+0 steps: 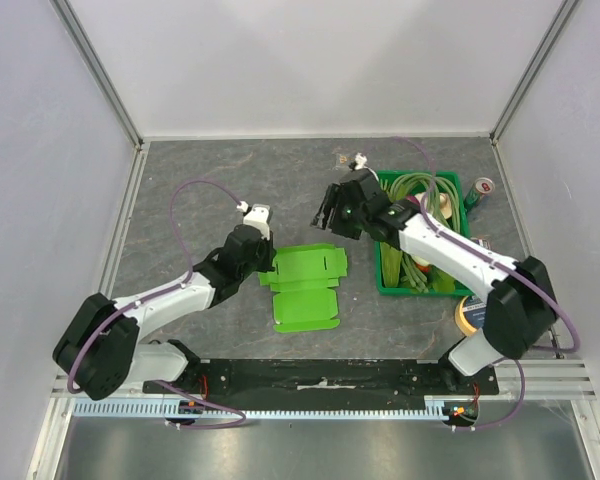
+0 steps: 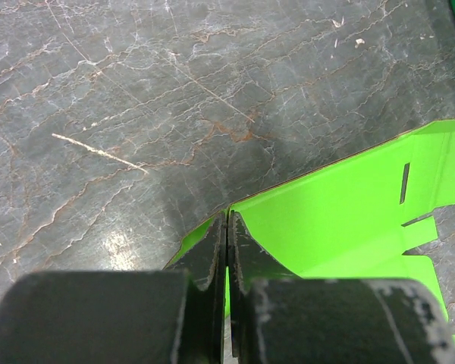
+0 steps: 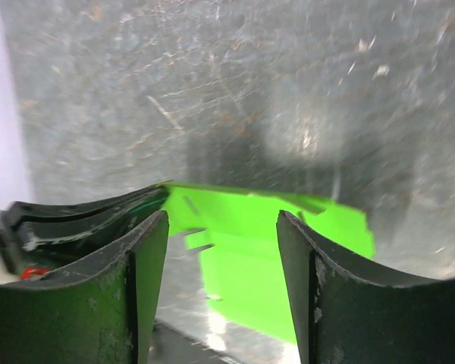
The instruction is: Fold the paper box
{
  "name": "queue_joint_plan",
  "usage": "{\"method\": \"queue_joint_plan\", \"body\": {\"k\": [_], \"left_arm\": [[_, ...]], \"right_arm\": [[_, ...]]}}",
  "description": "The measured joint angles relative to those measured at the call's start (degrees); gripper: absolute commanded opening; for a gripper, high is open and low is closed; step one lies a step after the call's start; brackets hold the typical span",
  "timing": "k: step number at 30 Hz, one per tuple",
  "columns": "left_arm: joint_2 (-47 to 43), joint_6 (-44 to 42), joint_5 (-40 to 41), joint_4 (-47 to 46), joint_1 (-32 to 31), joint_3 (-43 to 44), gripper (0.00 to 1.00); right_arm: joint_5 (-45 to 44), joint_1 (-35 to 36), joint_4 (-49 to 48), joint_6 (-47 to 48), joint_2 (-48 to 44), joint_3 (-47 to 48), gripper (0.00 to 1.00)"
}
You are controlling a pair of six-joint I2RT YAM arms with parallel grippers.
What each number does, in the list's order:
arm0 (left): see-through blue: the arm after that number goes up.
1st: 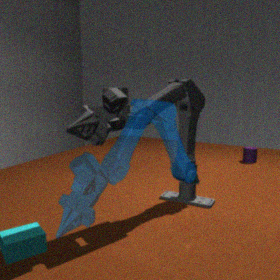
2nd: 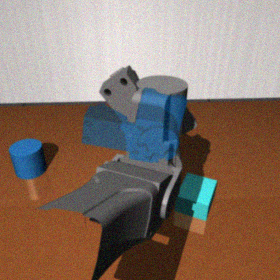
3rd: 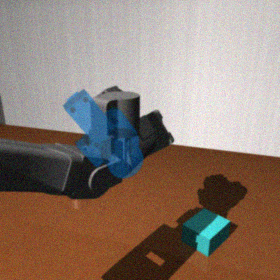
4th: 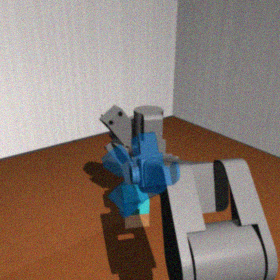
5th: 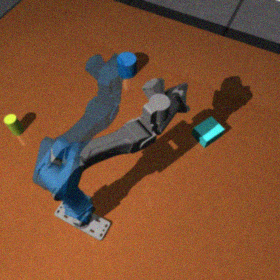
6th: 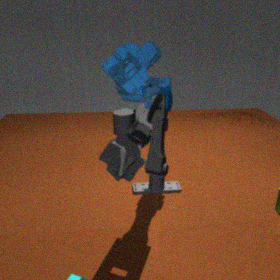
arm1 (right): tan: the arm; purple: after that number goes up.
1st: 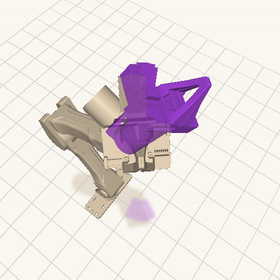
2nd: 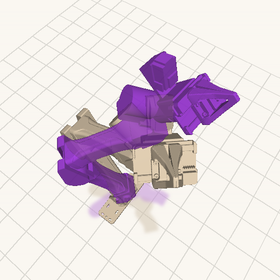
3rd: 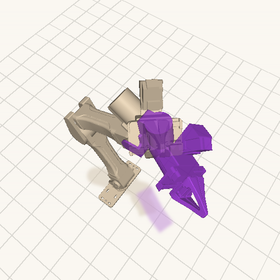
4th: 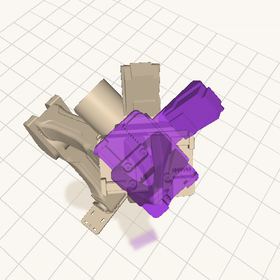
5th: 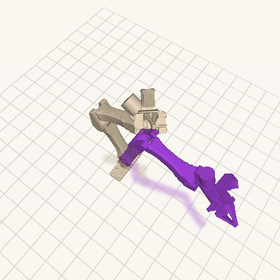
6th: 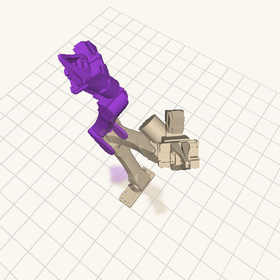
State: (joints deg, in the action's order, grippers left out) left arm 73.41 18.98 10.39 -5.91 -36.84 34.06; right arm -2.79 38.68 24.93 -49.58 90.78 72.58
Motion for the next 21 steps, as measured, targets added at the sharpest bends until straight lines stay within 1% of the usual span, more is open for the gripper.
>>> {"method": "queue_joint_plan", "body": {"k": [2, 4, 10, 14, 16, 21], "left_arm": [[-0.87, 0.0, 0.09, -1.29, 0.0, -1.16, 0.02], [-1.62, -0.04, 0.15, -2.12, -0.04, -1.97, 0.02], [-3.89, -0.42, 0.15, -4.37, -0.04, -3.87, 0.02], [-4.57, -0.79, 0.15, -5.42, -0.04, -4.26, 0.02], [-4.7, -1.09, 0.13, -5.88, -0.04, -4.48, 0.02], [-4.83, -1.64, 0.11, -6.73, -0.04, -4.68, 0.02]], "right_arm": [[2.62, -0.74, -2.73, -8.74, -3.21, -4.2, 0.59], [5.92, -0.94, -6.75, -16.48, -4.07, -7.74, 0.56], [12.44, 0.07, -15.04, -33.07, 2.1, -11.85, 0.53], [13.29, 0.68, -17.88, -40.22, 2.95, -14.21, 0.51], [13.29, 0.74, -19.08, -42.71, 2.97, -14.88, 0.49], [13.44, 0.76, -21.62, -48.7, 3.04, -15.32, 0.47]]}}
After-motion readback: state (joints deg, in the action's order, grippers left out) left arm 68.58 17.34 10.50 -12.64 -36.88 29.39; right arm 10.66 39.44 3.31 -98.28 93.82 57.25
